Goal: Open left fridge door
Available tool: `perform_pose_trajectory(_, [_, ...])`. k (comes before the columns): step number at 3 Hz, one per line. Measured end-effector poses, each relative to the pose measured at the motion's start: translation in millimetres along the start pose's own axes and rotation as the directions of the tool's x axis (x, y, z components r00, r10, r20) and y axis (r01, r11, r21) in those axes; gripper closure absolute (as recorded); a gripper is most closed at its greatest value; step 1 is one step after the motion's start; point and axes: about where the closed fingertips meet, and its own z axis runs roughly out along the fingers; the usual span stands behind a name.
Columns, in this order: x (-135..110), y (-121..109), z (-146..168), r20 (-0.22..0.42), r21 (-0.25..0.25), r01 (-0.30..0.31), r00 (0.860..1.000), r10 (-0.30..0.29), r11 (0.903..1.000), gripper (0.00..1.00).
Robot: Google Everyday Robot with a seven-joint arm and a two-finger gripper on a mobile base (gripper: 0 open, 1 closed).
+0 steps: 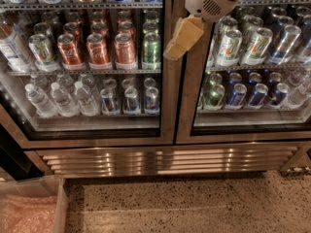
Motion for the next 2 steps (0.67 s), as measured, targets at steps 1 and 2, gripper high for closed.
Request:
perform_pose_trajectory(1, [0.0,0.0,0.0,0.000,0.000,0.000,1.000,0.000,1.0000,0.42])
perform_pose_trajectory(2, [0.0,0.0,0.0,0.000,0.000,0.000,1.000,0.000,1.0000,0.65])
